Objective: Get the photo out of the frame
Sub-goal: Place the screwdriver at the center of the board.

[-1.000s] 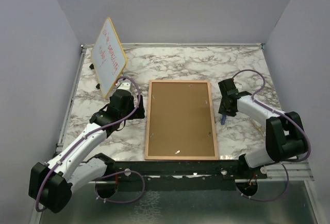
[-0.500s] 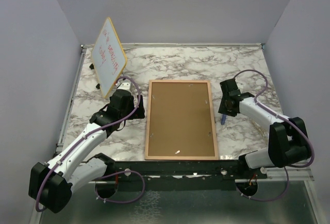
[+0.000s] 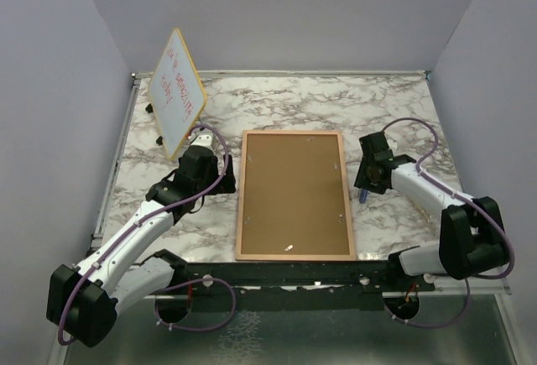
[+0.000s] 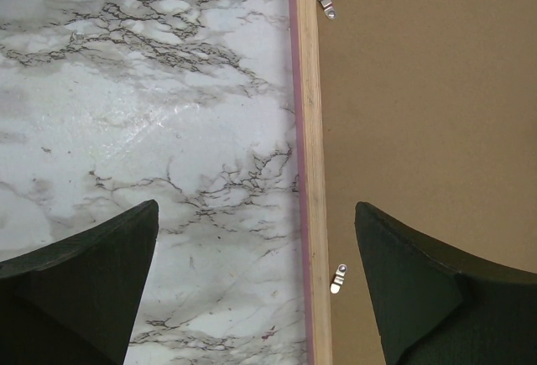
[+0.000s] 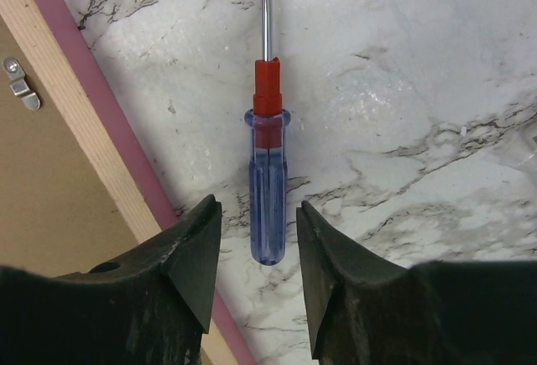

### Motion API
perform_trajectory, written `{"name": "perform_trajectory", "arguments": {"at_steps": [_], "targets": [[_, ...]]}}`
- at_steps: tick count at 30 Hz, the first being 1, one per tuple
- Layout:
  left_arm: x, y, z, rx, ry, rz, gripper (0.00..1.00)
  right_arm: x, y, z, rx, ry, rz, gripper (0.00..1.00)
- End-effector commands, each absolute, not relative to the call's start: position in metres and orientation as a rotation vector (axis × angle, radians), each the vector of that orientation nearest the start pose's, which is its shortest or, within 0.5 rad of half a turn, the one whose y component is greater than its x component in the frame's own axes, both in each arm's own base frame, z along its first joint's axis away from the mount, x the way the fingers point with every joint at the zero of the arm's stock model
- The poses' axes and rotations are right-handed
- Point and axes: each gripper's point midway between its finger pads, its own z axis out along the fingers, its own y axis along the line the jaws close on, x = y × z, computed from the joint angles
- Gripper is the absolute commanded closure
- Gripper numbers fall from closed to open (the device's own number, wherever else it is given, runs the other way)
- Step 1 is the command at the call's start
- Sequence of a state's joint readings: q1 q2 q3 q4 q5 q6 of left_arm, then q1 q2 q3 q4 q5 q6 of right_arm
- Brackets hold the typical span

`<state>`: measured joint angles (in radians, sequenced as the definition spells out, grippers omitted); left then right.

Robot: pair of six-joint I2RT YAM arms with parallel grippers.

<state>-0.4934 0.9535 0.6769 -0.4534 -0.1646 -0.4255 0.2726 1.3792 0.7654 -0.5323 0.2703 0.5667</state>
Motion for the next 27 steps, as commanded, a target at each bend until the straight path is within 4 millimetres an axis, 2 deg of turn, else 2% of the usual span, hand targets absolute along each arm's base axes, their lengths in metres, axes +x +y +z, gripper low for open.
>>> {"name": "perform_trajectory", "arguments": {"at_steps": [1, 13, 18, 27], "targets": [[0.255, -0.129, 0.136, 0.007, 2.278, -0.325, 0.01, 0.267, 0.051, 0.038, 0.499, 2.600, -0.058, 0.54], [0.255, -0.130, 0.136, 0.006, 2.278, -0.328, 0.01, 0.266, 0.052, 0.022, 0.507, 2.621, -0.064, 0.55], [0.255, -0.129, 0.137, 0.004, 2.276, -0.325, 0.01, 0.268, 0.053, 0.015, 0.505, 2.628, -0.068, 0.60], [0.255, -0.130, 0.135, 0.007, 2.282, -0.327, 0.01, 0.267, 0.053, 0.012, 0.478, 2.644, -0.067, 0.77]]}}
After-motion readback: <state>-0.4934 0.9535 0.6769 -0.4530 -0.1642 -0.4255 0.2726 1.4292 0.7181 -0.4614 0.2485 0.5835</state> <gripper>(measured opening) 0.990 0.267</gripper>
